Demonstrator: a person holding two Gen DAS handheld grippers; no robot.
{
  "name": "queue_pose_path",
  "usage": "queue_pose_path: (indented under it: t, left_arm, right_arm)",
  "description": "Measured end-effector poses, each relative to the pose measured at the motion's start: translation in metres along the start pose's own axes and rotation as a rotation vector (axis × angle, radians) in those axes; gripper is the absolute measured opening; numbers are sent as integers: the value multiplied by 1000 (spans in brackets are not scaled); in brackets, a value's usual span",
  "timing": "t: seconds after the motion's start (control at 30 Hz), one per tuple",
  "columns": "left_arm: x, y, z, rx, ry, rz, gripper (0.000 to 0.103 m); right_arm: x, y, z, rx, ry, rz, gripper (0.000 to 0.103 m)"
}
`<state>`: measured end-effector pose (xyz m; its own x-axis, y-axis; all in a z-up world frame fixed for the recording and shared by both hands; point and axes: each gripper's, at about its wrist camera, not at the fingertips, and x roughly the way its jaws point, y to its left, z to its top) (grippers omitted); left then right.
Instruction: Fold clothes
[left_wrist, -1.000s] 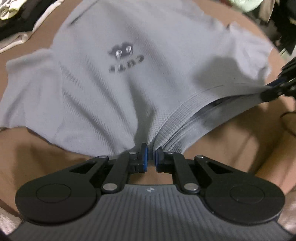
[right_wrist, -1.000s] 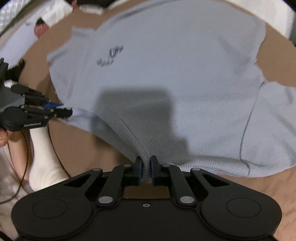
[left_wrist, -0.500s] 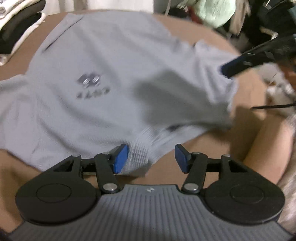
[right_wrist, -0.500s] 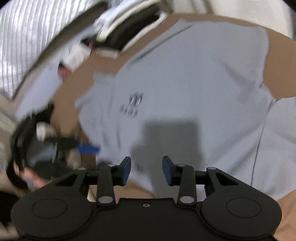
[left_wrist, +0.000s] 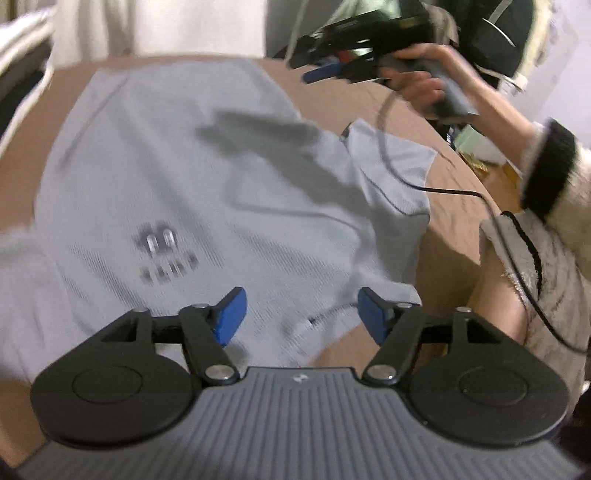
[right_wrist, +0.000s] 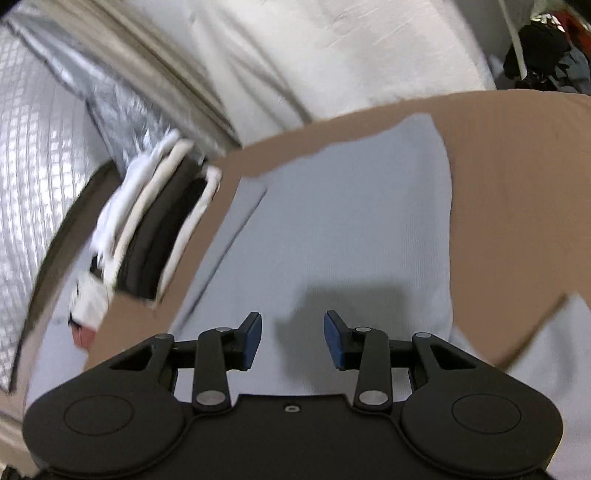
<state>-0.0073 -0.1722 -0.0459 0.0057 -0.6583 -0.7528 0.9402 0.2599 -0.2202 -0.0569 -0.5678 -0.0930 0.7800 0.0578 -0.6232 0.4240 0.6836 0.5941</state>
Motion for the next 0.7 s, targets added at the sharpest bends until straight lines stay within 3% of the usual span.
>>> queue_pose_path:
  t: [0.1, 0.17, 0.27, 0.4, 0.5, 0.6, 0.63, 0.7]
  left_arm:
    - [8, 18, 28, 26, -28, 115, 71]
    - [14, 31, 46, 43, -46, 192, 80]
    - [47, 66, 75, 52, -90, 435, 82]
    - [101, 123, 110, 56, -42, 587, 81]
    - [137, 152, 131, 140, -6, 703, 79]
    - [172, 179, 147, 209, 86, 804, 80]
    - [179, 189, 151, 218, 105, 836, 73]
    - [190, 211, 159, 208, 141, 909, 19]
  right_arm:
    - [10, -21, 16, 46, -51, -31, 43]
    - [16, -32, 13, 67, -105, -75, 45]
    - [28, -54, 3, 116, -126, -82, 46]
    - [42, -73, -2, 123, -114, -106, 46]
    - [50, -79, -1, 112, -119, -114, 46]
    - [56, -83, -2, 119, -109, -93, 46]
    - [59, -81, -2, 105, -101, -98, 46]
    - [64, -78, -3, 75, -88, -109, 46]
